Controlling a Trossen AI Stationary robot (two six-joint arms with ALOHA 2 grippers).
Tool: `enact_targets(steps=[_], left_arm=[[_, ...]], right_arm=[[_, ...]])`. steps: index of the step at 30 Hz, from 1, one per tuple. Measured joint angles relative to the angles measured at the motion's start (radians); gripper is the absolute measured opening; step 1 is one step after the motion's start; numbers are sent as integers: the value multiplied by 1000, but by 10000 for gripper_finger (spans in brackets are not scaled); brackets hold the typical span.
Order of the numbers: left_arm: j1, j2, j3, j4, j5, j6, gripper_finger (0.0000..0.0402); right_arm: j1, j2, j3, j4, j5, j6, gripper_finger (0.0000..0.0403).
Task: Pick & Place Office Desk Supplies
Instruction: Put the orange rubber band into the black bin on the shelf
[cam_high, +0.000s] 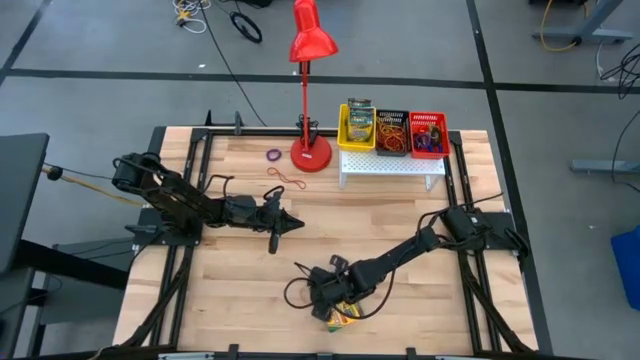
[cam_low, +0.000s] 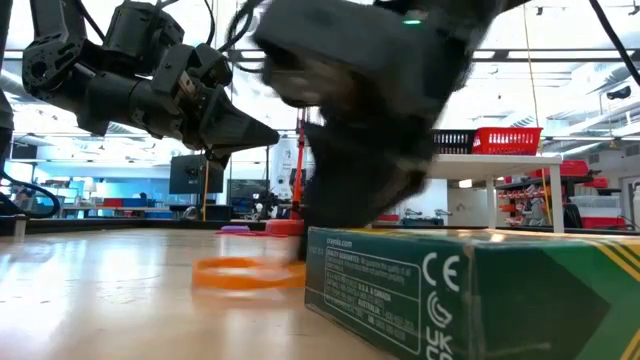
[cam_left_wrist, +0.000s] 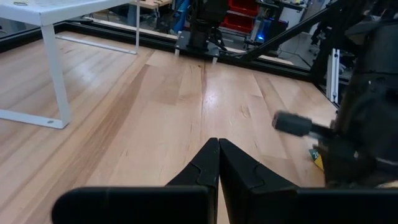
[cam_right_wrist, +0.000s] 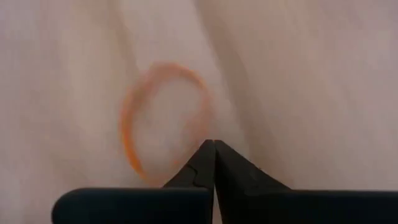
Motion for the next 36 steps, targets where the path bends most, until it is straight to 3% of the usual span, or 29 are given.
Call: enact_targets(steps=[8,14,18,22,27,36], left_arm=[[0,0,0,-1,0,0,11],[0,0,0,-1,0,0,11],[0,0,0,-1,0,0,11],[0,0,0,1,-2,0,11],[0,0,1,0,-7,0,11],[1,0,0,0,-8,0,11]], right_arm=[[-18,-94,-1,-103,65,-26,3],[-17,-69,0,4,-115,38,59],[-32,-40,-2,-16,-135,57,100],[-38,-21,-1,28,-140,62,108],[-36,7,1,59,-152,65,93],[-37,11,2,21,-121,48,19]])
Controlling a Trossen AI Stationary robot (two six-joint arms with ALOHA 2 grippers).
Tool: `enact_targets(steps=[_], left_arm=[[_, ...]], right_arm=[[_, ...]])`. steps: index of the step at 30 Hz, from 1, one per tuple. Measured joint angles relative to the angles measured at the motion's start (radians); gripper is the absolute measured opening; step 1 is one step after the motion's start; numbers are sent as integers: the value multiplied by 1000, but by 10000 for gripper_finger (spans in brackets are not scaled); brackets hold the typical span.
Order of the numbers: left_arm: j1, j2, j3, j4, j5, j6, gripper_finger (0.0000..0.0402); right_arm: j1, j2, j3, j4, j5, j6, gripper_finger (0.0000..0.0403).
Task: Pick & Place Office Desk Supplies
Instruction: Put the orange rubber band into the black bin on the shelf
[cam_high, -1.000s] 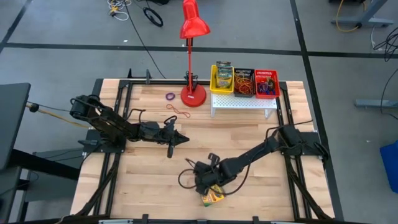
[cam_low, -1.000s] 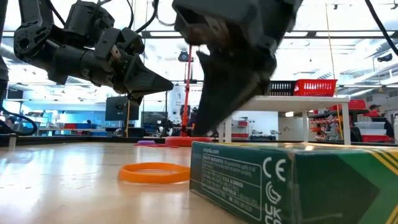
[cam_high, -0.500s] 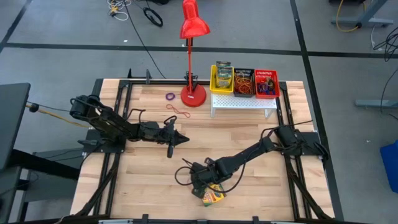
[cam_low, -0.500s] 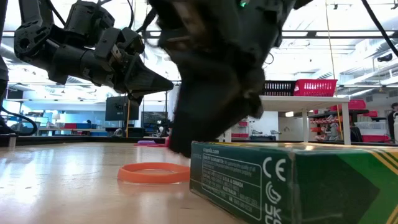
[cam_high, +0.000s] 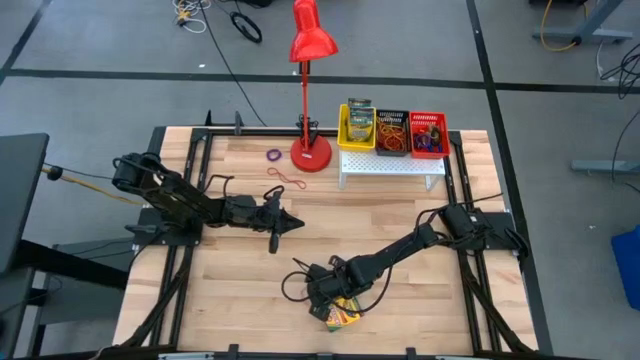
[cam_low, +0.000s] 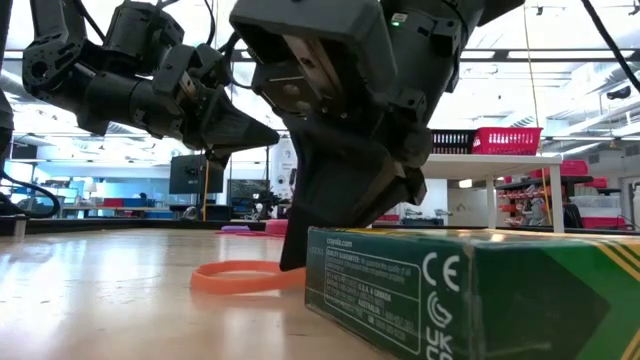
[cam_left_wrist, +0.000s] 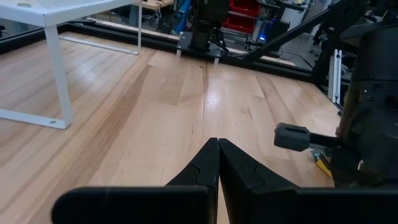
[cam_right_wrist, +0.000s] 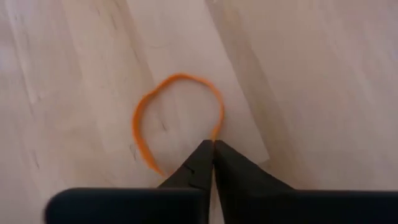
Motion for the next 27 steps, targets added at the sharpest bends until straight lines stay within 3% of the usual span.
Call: enact_targets(steps=[8,14,20,27], left_arm=[[0,0,0,0,0,0,11],[0,0,0,1,0,0,11],[0,0,0,1,0,0,11],[0,0,0,1,0,0,11]], right_arm=[[-4,-15,-1,-58,57,-14,3],[-21,-81,-7,-181,174,-15,2],[-51,-214,-6,-367,270,-40,1],[-160,-487,-5,-692,422,-83,1]])
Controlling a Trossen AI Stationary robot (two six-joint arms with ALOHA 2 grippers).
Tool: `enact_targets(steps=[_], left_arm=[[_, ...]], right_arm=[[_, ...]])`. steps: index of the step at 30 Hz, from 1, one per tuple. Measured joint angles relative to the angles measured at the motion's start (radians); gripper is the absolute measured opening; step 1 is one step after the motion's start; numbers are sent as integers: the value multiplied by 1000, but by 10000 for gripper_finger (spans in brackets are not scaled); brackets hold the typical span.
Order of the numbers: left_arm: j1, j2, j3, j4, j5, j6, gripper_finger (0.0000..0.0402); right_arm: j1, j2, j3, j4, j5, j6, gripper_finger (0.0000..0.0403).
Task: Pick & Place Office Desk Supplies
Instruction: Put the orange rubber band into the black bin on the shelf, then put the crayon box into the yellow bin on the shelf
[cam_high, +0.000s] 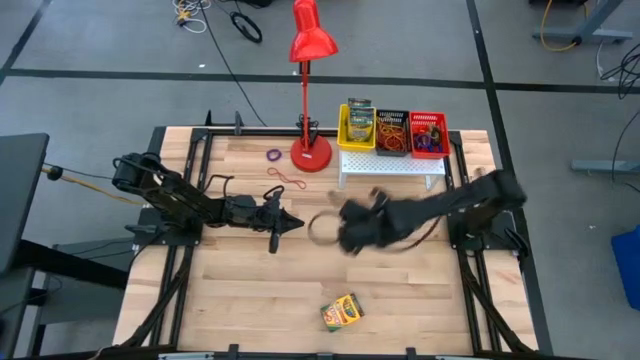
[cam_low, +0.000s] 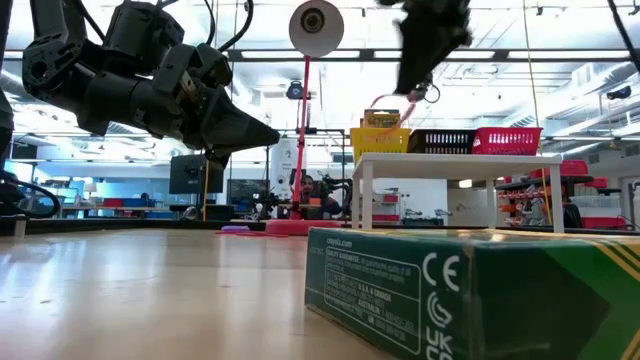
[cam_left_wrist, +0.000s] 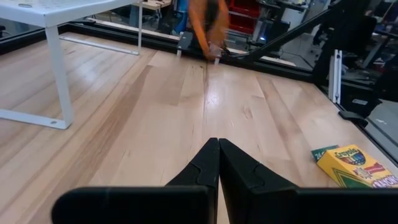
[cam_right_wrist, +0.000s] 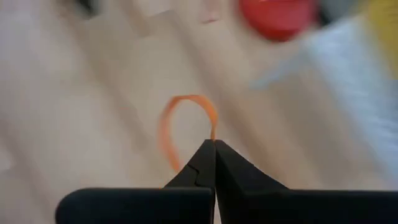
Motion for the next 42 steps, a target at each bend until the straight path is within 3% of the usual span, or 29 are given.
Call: enact_targets(steps=[4,11,16,20,25,34,42], left_arm=[[0,0,0,0,0,0,11],[0,0,0,0,0,0,11],[0,0,0,0,0,0,11],[0,0,0,0,0,0,11],[0,0,0,0,0,0,11],[0,0,0,0,0,0,11],[0,0,0,-1,0,0,11]], right_arm=[[-138,-158,2,-148,72,-81,0],[-545,-303,2,-135,74,-412,0],[-818,-288,2,-26,-91,-630,0],[-949,-249,2,46,-204,-696,0],[-1012,-228,2,8,-317,-666,14],[-981,-229,2,23,-325,-715,116],[-985,-229,2,46,-352,-683,65]])
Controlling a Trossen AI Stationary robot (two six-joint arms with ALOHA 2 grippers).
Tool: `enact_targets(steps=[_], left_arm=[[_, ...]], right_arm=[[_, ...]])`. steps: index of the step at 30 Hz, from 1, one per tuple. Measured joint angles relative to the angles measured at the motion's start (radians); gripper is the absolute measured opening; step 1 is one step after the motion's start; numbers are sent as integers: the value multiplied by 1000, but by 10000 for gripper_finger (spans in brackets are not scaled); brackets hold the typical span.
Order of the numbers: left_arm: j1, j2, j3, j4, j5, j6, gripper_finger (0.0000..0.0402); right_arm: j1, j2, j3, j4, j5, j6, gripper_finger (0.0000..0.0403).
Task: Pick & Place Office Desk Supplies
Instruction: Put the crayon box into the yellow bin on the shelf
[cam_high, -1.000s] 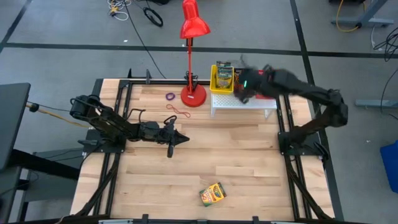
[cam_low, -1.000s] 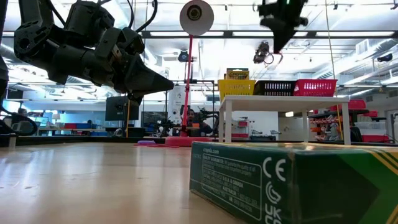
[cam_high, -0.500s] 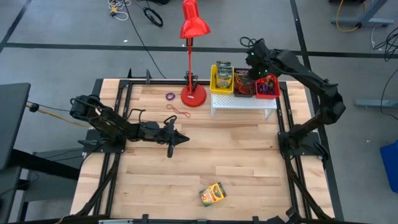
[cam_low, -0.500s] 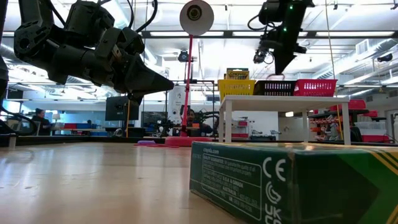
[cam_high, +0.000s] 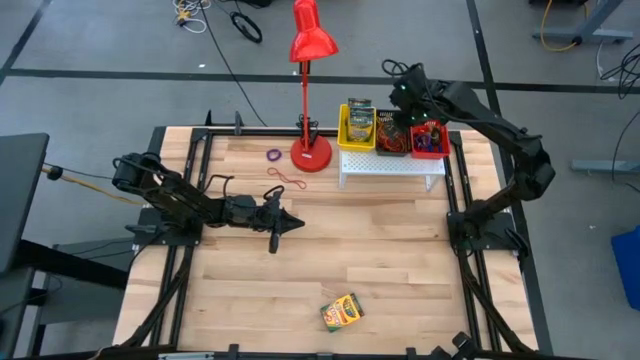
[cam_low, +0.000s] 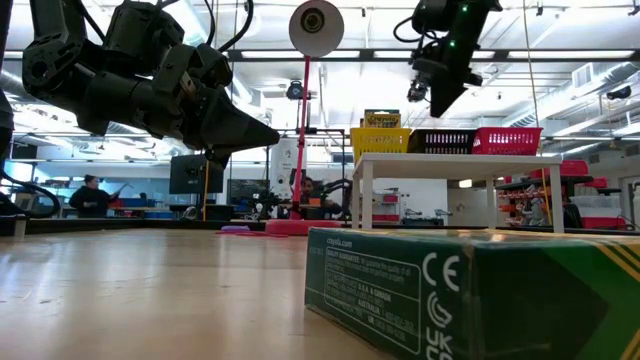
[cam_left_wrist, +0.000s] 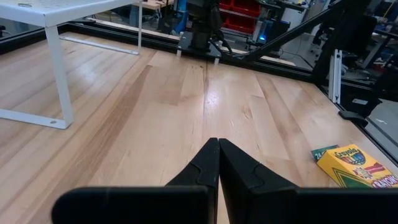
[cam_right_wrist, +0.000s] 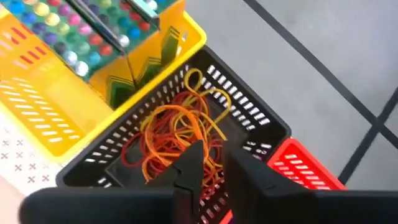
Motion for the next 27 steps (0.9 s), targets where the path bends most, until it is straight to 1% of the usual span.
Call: enact_targets(steps=[3,7,9,10,12,15,16,17,18,21,23,25,27], left_arm=[[0,0,0,0,0,0,11],[0,0,0,1,0,0,11],[0,0,0,8,0,0,11],[0,0,0,13,0,0,11],[0,0,0,12,0,0,11],[0,0,0,12,0,0,11],[0,0,0,12,0,0,11],[0,0,0,12,0,0,11],[0,0,0,12,-2,0,11],[0,0,0,14,-10,0,11],[0,0,0,14,-9,0,11],[0,0,0,12,-7,0,11],[0,0,0,-8,-7,0,11]], right_arm=[[0,9,0,-27,-12,46,67],[-6,18,-1,-52,-37,81,109],[-1,2,-1,-76,-66,92,121],[13,-13,-1,-98,-72,92,121],[67,-56,-3,-116,-65,91,105],[201,-150,-55,-78,-57,103,50],[252,-184,-83,-47,-53,120,28],[307,-218,-116,-7,-43,143,14],[365,-252,-152,35,-30,170,10],[548,-332,-262,146,41,268,14],[667,-367,-346,221,96,332,7],[768,-392,-436,332,143,389,4],[853,-399,-526,455,163,447,8]])
